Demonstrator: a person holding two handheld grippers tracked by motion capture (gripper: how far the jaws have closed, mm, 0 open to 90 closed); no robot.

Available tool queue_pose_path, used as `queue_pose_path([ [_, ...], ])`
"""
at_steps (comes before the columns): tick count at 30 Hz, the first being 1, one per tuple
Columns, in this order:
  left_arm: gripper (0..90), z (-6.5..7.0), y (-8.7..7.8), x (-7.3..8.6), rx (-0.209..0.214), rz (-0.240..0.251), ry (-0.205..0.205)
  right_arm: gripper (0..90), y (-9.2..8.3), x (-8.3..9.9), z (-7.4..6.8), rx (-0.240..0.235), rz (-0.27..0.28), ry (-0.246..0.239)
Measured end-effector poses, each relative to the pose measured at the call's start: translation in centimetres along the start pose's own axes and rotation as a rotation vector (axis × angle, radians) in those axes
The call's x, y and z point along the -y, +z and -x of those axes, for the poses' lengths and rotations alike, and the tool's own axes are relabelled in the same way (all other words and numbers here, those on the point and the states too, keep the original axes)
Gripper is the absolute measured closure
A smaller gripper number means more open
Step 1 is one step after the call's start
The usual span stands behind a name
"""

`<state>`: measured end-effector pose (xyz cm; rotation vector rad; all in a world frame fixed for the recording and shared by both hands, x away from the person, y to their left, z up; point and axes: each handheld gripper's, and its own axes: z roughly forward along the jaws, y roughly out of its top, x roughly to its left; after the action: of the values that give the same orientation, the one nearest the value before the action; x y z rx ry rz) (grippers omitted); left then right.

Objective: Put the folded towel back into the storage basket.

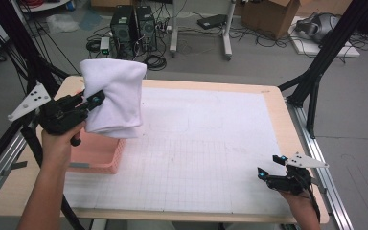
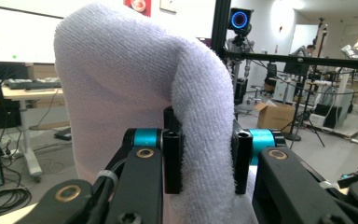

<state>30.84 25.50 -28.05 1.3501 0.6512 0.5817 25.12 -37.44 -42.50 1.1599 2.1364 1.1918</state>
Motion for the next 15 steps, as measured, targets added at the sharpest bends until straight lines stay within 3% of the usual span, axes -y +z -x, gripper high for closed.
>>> queue_pose_path([
  [15,73.4,-4.4,-3.3,0.1,-0.058,0.015,-0.041,19.0,0.3,0.0,-0.2,-0.001,-0.011,-0.008],
])
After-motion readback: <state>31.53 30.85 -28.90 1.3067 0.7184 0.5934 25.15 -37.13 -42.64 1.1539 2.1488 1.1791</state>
